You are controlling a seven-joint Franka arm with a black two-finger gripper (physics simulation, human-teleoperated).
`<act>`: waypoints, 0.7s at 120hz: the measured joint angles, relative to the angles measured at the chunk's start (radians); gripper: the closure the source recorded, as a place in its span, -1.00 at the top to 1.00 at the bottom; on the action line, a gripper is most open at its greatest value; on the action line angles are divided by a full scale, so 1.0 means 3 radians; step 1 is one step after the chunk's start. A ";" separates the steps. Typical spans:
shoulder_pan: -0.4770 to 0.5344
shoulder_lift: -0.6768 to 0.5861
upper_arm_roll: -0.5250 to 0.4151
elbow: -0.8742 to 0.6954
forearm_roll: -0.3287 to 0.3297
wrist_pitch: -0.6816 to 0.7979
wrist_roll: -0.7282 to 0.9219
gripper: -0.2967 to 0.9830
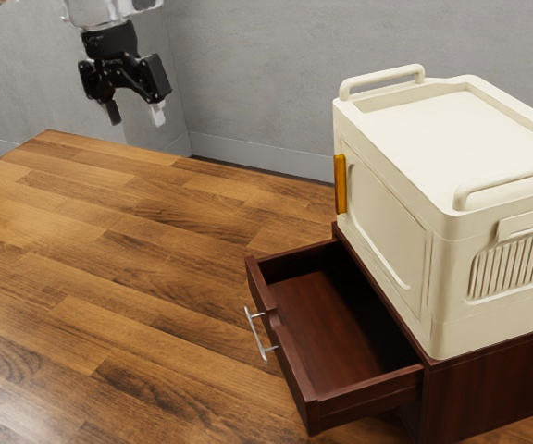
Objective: Push the drawer handle with one arm to close the drawer
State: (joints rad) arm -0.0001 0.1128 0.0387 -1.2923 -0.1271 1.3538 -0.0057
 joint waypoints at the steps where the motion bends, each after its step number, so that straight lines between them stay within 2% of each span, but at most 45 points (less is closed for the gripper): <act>1: -0.0012 -0.0013 0.0000 -0.0056 0.0002 0.0015 -0.0005 0.53; 14: -0.0063 -0.0494 -0.0003 -0.0930 0.0054 0.0262 -0.0058 0.53; 27: -0.0011 -0.1534 -0.0271 -0.2493 0.0184 0.0725 -0.0102 0.53; 39: -0.0205 -0.2142 -0.0457 -0.3510 0.0236 0.1170 -0.0081 0.41; 45: -0.0363 -0.2333 -0.0482 -0.3841 0.0249 0.1356 -0.0054 0.30; 59: -0.0741 -0.2293 -0.0493 -0.4129 0.0262 0.1714 0.0030 0.04; 72: -0.0803 -0.1987 -0.0484 -0.4134 0.0283 0.2090 0.0128 -0.19; 84: -0.0808 -0.1625 -0.0468 -0.3980 0.0344 0.2431 0.0258 -0.31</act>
State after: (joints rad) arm -0.2424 -0.3748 -0.1016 -2.4861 -0.0241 2.0829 0.0716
